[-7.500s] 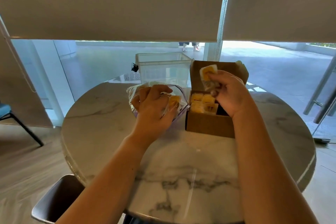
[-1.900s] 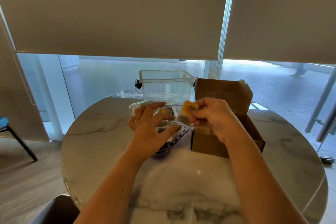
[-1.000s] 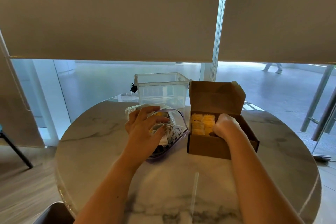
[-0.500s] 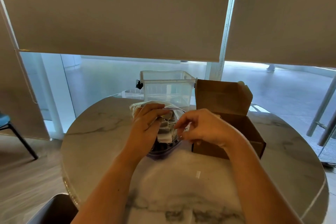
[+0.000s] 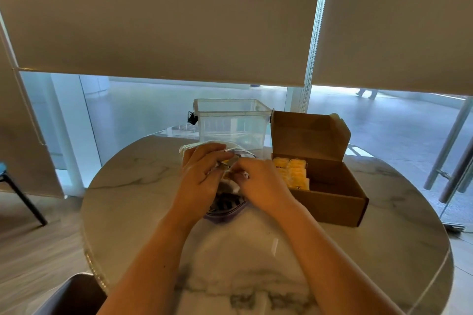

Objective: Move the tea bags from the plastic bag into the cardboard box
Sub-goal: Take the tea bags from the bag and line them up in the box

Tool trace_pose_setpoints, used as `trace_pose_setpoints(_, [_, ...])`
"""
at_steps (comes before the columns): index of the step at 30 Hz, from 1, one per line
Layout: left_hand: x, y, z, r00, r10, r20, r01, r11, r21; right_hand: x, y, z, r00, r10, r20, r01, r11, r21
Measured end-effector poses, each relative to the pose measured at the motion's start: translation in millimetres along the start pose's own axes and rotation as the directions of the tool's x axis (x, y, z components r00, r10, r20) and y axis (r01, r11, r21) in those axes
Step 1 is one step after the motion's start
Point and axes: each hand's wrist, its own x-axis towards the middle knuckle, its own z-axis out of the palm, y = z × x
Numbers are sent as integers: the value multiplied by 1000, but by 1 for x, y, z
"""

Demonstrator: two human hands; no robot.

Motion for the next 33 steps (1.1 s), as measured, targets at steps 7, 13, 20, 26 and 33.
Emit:
trace_pose_setpoints(7, [-1, 4, 4, 990, 116, -76, -103, 982, 156, -7, 6, -50, 956, 293, 15, -203, 624, 755])
trace_pose_setpoints(13, [-3, 26, 24, 898, 321, 299, -415, 845, 337, -11, 55, -84, 878, 478, -36, -137, 323, 936])
trace_pose_setpoints(20, [4, 35, 57, 799, 193, 570, -471, 790, 392, -20, 86, -95, 800, 598, 43, -414, 499, 761])
trace_pose_setpoints(26, [2, 25, 62, 815, 301, 496, -506, 787, 354, -17, 93, -88, 821, 571, 17, -527, 745, 409])
trace_pose_setpoints(33, [-1, 25, 58, 814, 276, 511, -486, 806, 338, -22, 88, -87, 873, 482, 71, -487, 856, 172])
